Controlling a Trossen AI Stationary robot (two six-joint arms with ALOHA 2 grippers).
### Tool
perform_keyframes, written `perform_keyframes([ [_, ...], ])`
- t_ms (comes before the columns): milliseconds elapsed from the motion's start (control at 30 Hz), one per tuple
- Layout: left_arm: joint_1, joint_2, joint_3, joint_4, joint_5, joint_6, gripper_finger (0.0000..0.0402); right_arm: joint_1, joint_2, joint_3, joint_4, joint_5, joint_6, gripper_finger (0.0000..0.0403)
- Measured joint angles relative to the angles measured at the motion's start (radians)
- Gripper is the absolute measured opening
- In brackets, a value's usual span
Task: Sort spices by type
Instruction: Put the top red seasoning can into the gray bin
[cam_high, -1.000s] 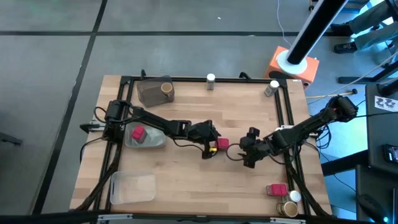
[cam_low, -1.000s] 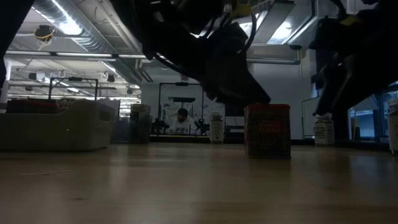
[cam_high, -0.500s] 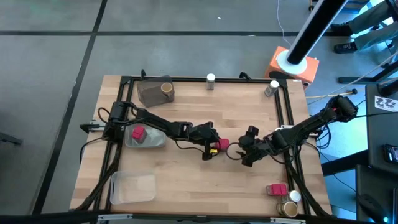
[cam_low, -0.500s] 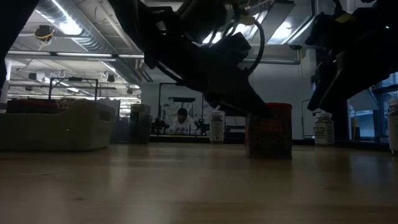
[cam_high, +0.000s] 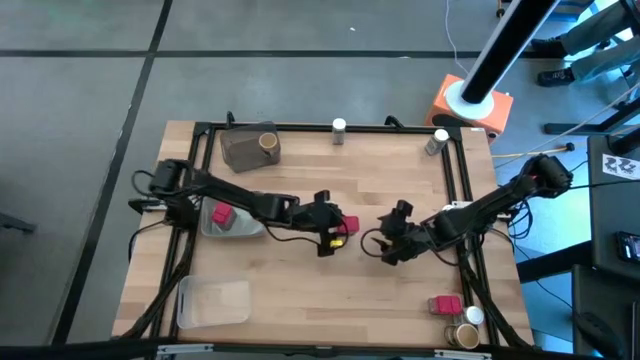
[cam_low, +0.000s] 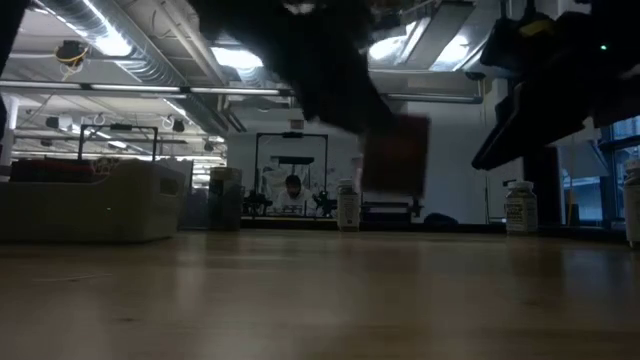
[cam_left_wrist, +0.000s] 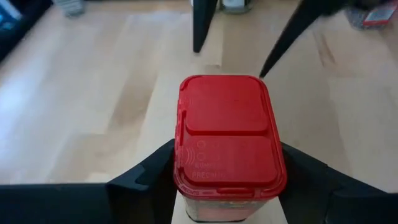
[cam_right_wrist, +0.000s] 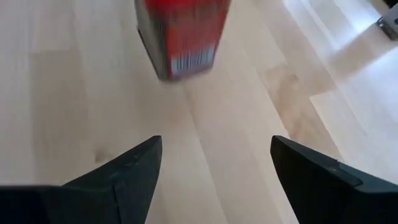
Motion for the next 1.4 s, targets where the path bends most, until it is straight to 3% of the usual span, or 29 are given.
perform_keyframes([
  [333,-0.101,-0.258,-0.008,-0.409,-0.365,-0.243,0.02,0.0,0.1,0.0,0.12,0.028,-0.029,0.0301],
  [700,-0.289,-0.352,-0.008,-1.008,-0.606,-0.824,0.02,0.0,0.131,-0.001,0.169,0.073,-0.031,0.0301],
  [1067,-0.494,-0.367,-0.028,-1.459,-0.672,-1.426,0.02,0.0,0.13,-0.001,0.175,0.078,-0.03,0.0301],
  [1400,-0.597,-0.384,-0.238,-1.489,-0.676,-1.803,0.02,0.0,0.13,-0.001,0.182,0.078,-0.027,0.0301],
])
